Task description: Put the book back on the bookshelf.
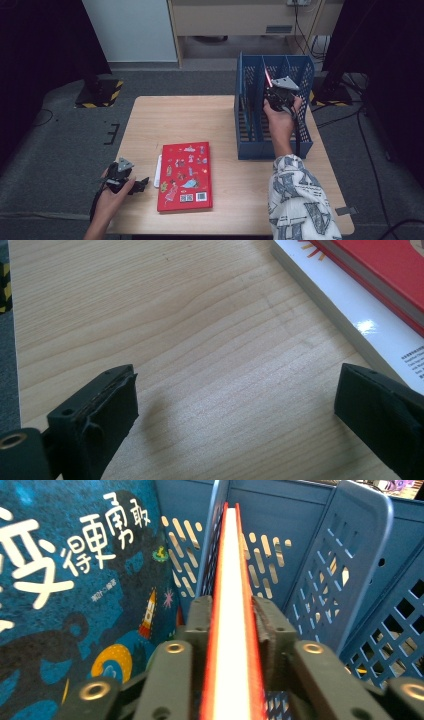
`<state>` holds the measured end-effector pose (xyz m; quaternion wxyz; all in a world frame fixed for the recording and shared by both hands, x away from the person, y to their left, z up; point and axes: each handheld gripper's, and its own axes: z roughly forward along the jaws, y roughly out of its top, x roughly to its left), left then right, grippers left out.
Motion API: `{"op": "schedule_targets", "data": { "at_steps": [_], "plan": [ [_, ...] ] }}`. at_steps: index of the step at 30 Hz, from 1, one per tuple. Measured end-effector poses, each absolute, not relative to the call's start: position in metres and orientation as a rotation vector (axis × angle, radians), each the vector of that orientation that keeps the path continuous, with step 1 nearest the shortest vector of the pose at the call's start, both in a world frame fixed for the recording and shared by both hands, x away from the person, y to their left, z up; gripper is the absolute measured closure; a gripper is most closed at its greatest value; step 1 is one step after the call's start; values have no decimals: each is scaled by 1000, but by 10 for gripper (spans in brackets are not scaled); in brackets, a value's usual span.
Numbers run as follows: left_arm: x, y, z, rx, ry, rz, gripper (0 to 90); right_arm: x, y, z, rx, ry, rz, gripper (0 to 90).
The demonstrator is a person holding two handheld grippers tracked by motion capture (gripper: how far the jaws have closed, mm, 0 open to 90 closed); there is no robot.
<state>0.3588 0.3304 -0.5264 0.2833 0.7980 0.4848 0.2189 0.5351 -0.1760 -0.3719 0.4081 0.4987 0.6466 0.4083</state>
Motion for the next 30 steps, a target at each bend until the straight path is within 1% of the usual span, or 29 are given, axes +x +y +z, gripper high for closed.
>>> {"op": "schedule_targets", "data": {
  "at_steps": [5,11,22,24,27,30],
  "plan": [
    [359,331,-526,2134,1304,590,30,527,-176,-372,1254,1647,1053,596],
    [358,332,-525,2128,1305,595,30,518,-175,-375,1250,1666,1067,573],
    [358,333,-524,2124,1304,597,29,512,-174,-375,1257,1672,1072,610],
    [358,332,-524,2124,1305,596,29,511,-173,-375,1261,1672,1071,633],
    [358,332,-524,2123,1304,596,29,511,-173,-376,1261,1676,1059,692],
    [358,332,-525,2125,1306,595,29,511,-173,-376,1273,1668,1053,700]
  ]
}}
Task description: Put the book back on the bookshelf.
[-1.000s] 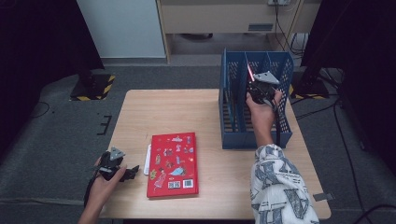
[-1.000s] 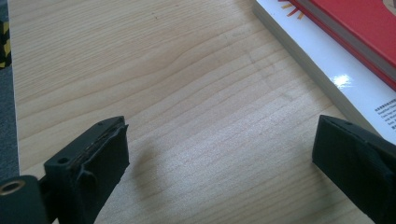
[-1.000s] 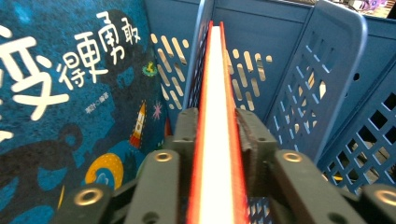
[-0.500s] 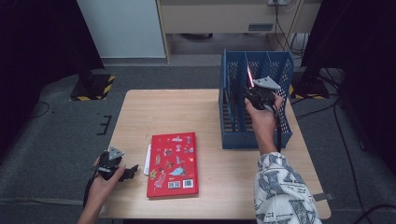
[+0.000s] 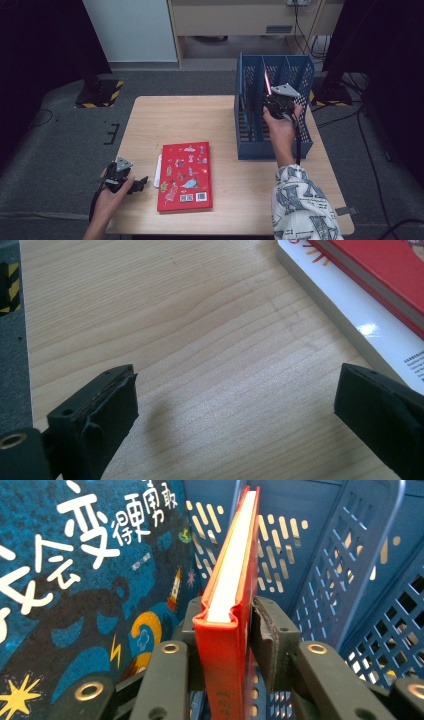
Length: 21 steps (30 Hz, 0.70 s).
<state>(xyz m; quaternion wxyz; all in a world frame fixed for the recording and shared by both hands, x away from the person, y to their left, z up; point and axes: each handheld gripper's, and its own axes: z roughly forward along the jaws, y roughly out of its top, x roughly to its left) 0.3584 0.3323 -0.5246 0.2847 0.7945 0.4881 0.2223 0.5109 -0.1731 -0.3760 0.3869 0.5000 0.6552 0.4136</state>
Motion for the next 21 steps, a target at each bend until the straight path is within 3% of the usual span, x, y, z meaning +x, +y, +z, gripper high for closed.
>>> {"op": "schedule_targets", "data": {
  "at_steps": [10,21],
  "plan": [
    [359,333,-524,2120,1303,594,29,511,-171,-376,1271,1663,1034,705],
    [359,332,-523,2116,1300,593,29,500,-181,-370,1272,1695,1150,353]
  ]
}}
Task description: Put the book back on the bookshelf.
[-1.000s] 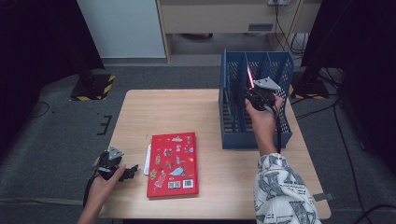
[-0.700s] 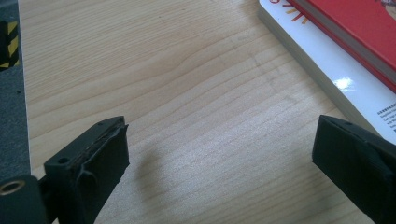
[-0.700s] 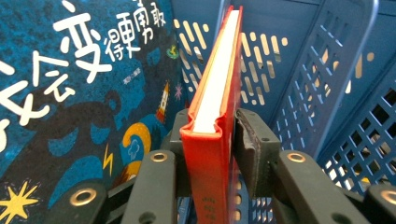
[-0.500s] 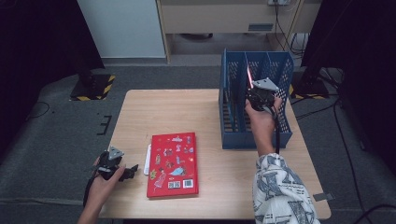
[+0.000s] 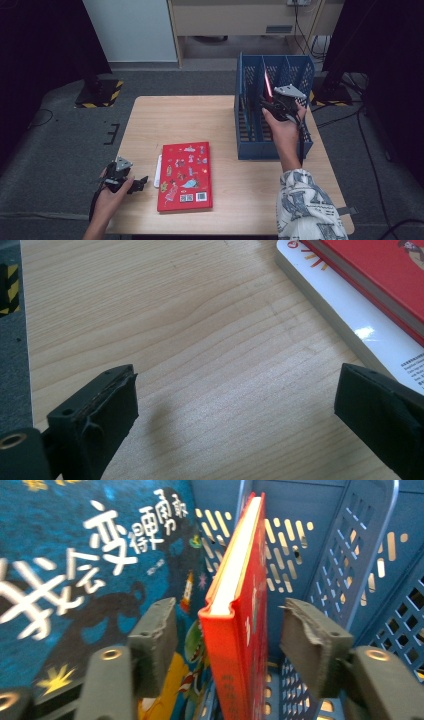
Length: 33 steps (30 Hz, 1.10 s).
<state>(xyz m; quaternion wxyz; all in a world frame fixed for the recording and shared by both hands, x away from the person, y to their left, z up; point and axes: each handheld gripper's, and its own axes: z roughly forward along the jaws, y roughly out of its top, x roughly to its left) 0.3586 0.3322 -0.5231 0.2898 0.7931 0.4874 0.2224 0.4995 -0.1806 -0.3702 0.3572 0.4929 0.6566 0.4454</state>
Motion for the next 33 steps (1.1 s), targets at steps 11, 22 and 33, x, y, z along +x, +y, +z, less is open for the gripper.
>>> {"op": "schedule_targets", "data": {
  "at_steps": [11,22,33],
  "plan": [
    [358,331,-522,2114,1295,594,29,461,-195,-372,1235,1753,1228,188],
    [357,331,-520,2103,1286,594,29,434,-196,-386,1232,1798,1295,150],
    [352,326,-511,2066,1251,578,32,406,-169,-410,1180,1897,1380,116]
  ]
}}
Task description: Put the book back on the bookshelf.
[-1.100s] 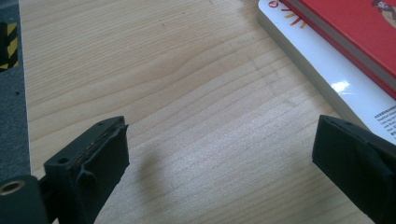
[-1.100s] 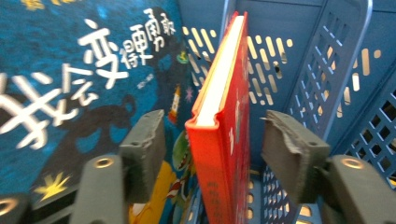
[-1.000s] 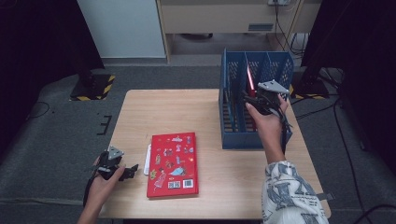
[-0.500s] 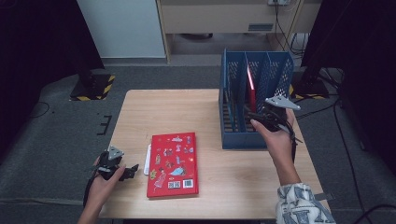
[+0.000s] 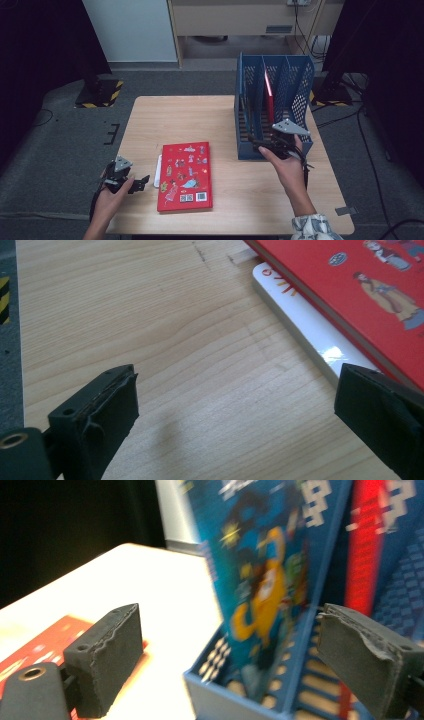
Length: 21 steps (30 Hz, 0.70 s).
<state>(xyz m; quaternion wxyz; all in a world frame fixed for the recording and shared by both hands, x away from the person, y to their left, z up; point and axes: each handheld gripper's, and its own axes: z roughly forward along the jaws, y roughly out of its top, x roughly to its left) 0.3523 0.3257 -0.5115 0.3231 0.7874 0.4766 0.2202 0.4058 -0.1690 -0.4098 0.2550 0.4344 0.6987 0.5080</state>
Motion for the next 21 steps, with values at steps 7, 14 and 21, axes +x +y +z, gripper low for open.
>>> {"op": "schedule_targets", "data": {
  "at_steps": [7,14,21],
  "plan": [
    [349,317,-508,2065,1215,563,35,392,-145,-427,1136,1984,1405,156],
    [345,305,-505,2077,1172,555,40,383,-120,-442,1096,2059,1425,191],
    [343,295,-505,2100,1134,552,59,379,-95,-463,1058,2152,1411,216]
  ]
}}
